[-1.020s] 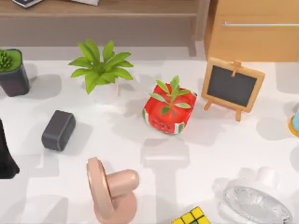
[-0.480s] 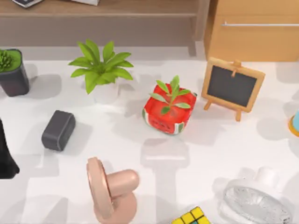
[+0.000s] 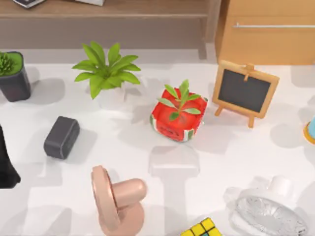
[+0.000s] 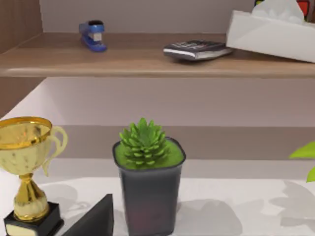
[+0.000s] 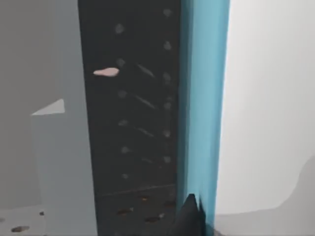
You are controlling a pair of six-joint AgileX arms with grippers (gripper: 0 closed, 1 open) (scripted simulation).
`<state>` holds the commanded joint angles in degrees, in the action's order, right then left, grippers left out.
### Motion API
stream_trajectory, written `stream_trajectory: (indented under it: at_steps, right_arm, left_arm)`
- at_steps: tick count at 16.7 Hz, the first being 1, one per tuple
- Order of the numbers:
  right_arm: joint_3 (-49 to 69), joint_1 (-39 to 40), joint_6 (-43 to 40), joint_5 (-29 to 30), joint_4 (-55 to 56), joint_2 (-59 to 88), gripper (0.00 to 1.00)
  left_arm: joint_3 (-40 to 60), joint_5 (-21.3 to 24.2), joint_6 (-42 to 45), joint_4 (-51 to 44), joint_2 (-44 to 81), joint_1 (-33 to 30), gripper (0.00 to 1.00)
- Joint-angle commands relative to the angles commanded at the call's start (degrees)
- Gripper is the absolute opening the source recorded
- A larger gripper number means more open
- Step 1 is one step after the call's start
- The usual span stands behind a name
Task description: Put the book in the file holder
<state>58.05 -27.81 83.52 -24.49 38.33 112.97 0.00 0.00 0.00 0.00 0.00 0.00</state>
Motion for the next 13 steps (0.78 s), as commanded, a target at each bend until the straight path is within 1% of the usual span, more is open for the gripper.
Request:
stream_trajectory:
  at_steps: [8, 9, 13]
  right_arm:
    - [0.0, 0.0, 0.0, 0.0, 0.0, 0.0, 0.98]
    - [0.0, 0.0, 0.0, 0.0, 0.0, 0.0, 1.0]
    - [0.0, 0.0, 0.0, 0.0, 0.0, 0.0, 1.0]
  left_arm:
    - [0.0, 0.0, 0.0, 0.0, 0.0, 0.0, 1.0]
    - [0.0, 0.0, 0.0, 0.0, 0.0, 0.0, 1.0]
    - [0.0, 0.0, 0.0, 0.0, 0.0, 0.0, 1.0]
